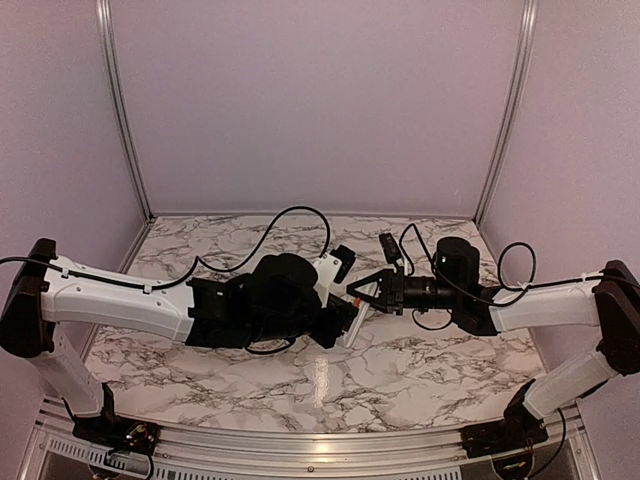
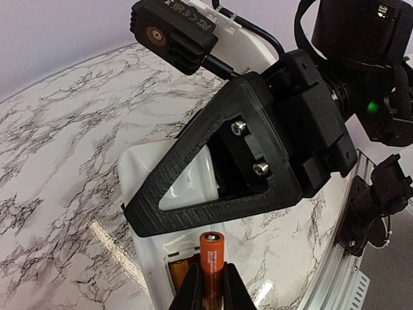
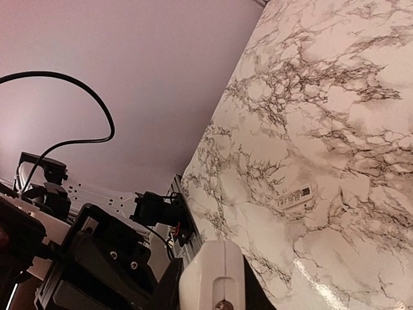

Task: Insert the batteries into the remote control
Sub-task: Place the battery in the battery compartment.

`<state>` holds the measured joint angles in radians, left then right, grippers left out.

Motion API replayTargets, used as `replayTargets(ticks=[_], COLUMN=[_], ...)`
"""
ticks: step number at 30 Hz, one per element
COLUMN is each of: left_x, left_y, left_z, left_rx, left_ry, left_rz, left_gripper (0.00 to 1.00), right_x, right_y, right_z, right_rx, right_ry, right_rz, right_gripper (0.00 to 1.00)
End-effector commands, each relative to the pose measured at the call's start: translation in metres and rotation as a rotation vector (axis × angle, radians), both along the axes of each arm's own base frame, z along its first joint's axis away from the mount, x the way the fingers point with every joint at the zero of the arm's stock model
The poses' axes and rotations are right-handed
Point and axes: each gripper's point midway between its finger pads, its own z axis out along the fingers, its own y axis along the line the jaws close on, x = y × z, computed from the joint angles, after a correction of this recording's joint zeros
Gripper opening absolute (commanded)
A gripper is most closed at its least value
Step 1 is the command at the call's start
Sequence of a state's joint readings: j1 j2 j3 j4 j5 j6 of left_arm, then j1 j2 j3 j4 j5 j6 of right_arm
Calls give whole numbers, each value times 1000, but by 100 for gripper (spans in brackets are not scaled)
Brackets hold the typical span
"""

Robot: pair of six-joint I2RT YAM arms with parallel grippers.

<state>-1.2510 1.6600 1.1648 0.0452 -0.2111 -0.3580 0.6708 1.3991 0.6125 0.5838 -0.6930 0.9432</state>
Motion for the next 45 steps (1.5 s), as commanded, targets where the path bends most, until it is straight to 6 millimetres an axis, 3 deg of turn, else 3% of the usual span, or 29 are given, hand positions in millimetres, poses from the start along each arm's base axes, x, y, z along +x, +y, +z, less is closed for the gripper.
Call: replayTargets(ticks=[1, 8, 15, 23, 34, 38, 45], left_x=[7, 7, 4, 6, 8, 11, 17], left_y=[1, 6, 5, 10, 18, 23, 27], left_z=[-10, -27, -31, -37, -34, -29, -27], left_rx=[39, 94, 89, 108, 115, 110, 111], left_ry=[6, 25, 45, 51, 42, 29, 28], left_rz=[60, 73, 62, 83, 107, 125, 144], left_gripper=[0, 0, 2, 17, 26, 39, 40], right_x=[0, -2, -3, -6, -7, -6, -10], right_y=[5, 7, 7, 6, 5, 4, 4], right_z=[14, 21, 21, 22, 23, 24, 23], right_rx=[39, 75, 123, 136, 136, 144, 160], right_ry=[-24, -3, 46, 55, 54, 55, 74], right_rz=[1, 14, 23, 24, 27, 26, 40], right_gripper=[0, 0, 0, 0, 0, 0, 0])
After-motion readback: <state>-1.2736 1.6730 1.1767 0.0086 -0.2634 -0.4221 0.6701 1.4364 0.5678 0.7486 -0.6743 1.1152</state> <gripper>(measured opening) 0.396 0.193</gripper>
